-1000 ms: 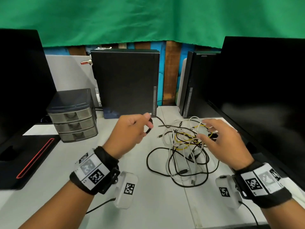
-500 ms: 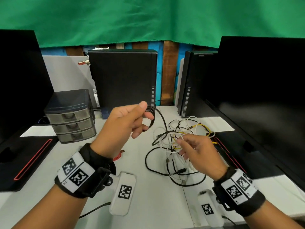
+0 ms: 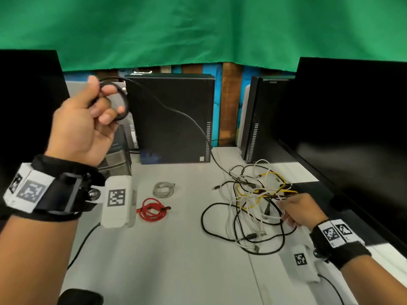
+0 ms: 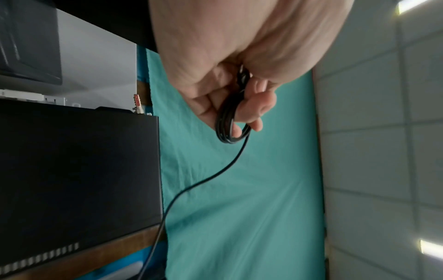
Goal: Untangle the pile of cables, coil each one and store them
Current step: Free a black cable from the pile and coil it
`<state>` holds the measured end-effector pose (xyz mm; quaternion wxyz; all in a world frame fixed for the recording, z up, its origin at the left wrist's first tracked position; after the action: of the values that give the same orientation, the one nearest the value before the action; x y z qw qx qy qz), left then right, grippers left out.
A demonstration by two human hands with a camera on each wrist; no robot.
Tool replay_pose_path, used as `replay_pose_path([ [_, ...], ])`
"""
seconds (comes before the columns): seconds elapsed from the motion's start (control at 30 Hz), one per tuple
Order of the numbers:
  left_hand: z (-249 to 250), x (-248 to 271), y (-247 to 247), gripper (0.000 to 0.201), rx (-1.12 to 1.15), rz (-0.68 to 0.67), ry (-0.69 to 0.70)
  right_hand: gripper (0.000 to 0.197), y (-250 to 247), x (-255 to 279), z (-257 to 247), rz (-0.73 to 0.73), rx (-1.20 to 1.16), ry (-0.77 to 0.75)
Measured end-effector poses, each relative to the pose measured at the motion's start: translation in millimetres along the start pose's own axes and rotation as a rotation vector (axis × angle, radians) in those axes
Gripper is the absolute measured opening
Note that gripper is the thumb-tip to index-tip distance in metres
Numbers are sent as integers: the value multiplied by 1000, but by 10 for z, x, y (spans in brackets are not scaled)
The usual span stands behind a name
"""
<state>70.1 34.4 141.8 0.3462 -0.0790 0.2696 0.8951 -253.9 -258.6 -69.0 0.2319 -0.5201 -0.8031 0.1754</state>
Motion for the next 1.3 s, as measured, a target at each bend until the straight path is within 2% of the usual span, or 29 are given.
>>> replay_pose_path([
  [0.1, -153, 78, 156, 34, -103, -14, -27, 30, -74, 141, -285, -18, 117, -74],
  [0.13, -201, 115, 210, 34, -131, -18, -39, 28, -112, 226, -412, 24, 167, -127],
  [0.2, -277, 223, 318, 35, -181, -52, -72, 23, -177, 473, -728, 160, 266, -318],
  [0.27, -330, 386, 443, 37, -228, -132, -109, 15, -151, 805, -1067, 202, 152, -573],
  [0.3, -347, 484, 512, 38, -245, -181, -125, 14, -103, 975, -1214, 157, 41, -678],
  [0.4, -376, 776, 701, 40, -240, -303, -171, 42, 126, 1357, -1591, -74, -186, -909],
  [0.43, -380, 845, 748, 40, -229, -326, -178, 44, 223, 1431, -1704, -141, -217, -975],
  [0.5, -365, 909, 781, 43, -214, -326, -179, 35, 413, 1507, -1908, -238, -309, -1070],
  [0.57, -333, 896, 728, 46, -188, -275, -199, 25, 535, 1522, -2052, -293, -464, -1073],
  [0.67, -272, 845, 598, 40, -112, -253, -287, 17, 605, 1443, -2074, -231, -601, -1007],
  [0.77, -229, 822, 552, 38, -6, -277, -340, 20, 712, 1297, -1961, -280, -743, -778],
  [0.83, -193, 800, 562, 37, 100, -297, -303, 24, 819, 1226, -1851, -325, -782, -627],
  [0.9, -183, 763, 550, 37, 209, -294, -269, 26, 940, 1214, -1720, -366, -763, -543],
  [0.93, -198, 745, 535, 37, 256, -290, -261, 21, 997, 1241, -1646, -377, -705, -564],
  [1.03, -303, 738, 527, 36, 287, -271, -211, 36, 1124, 1474, -1490, -420, -379, -771],
  [1.1, -423, 747, 548, 31, 120, -242, -123, 26, 1133, 1679, -1448, -502, -245, -812],
  [1.13, -482, 756, 565, 30, -28, -232, -63, 30, 1090, 1717, -1417, -506, -198, -833],
  [1.2, -588, 766, 584, 35, -345, -248, 64, 33, 921, 1758, -1383, -470, -159, -875],
  [1.3, -715, 789, 597, 39, -663, -324, 234, 28, 621, 1822, -1370, -413, -155, -902],
])
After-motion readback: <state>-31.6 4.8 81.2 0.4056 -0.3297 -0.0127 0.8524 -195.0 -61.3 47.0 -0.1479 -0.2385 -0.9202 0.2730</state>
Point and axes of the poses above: each hand's wrist, its own x-axis away from the middle knuckle, its own y-axis out of the palm, z = x × y, the point moved 2 cm from there along -x, towards the middle knuckle, and after that the axes turned 6 degrees about -x, right-handed, at the moved point
